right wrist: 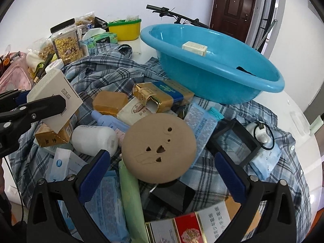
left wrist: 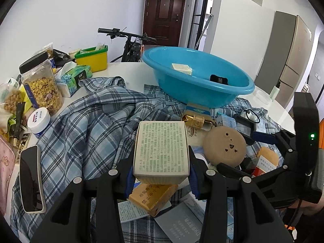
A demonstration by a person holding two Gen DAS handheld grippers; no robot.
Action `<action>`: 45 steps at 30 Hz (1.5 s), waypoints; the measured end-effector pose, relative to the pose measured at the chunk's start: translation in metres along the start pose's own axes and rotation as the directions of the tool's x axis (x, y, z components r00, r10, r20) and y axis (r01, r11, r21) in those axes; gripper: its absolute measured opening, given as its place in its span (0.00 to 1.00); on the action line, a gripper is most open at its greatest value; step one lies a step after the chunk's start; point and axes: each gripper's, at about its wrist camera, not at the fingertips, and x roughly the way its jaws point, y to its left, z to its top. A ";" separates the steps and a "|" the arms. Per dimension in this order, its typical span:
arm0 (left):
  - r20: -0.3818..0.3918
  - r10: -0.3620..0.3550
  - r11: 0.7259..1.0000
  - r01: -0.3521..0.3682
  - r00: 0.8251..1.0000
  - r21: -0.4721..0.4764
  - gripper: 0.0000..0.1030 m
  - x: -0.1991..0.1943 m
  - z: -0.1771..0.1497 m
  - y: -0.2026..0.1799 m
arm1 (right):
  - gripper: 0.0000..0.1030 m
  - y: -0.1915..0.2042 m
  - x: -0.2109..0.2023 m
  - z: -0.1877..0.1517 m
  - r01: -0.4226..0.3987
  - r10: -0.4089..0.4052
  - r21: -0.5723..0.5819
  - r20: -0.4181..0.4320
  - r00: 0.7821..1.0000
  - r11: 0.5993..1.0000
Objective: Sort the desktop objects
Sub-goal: 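Close the right tool on a round beige disc with holes while the left tool holds the box, then lift the printed box with the left tool while the right tool lifts the beige disc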
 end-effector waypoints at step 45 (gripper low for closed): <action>0.013 -0.026 0.999 0.025 1.000 0.041 0.44 0.001 0.003 -0.040 | 0.66 -0.115 -0.071 -0.038 0.064 -0.124 0.316 0.174 0.977 0.947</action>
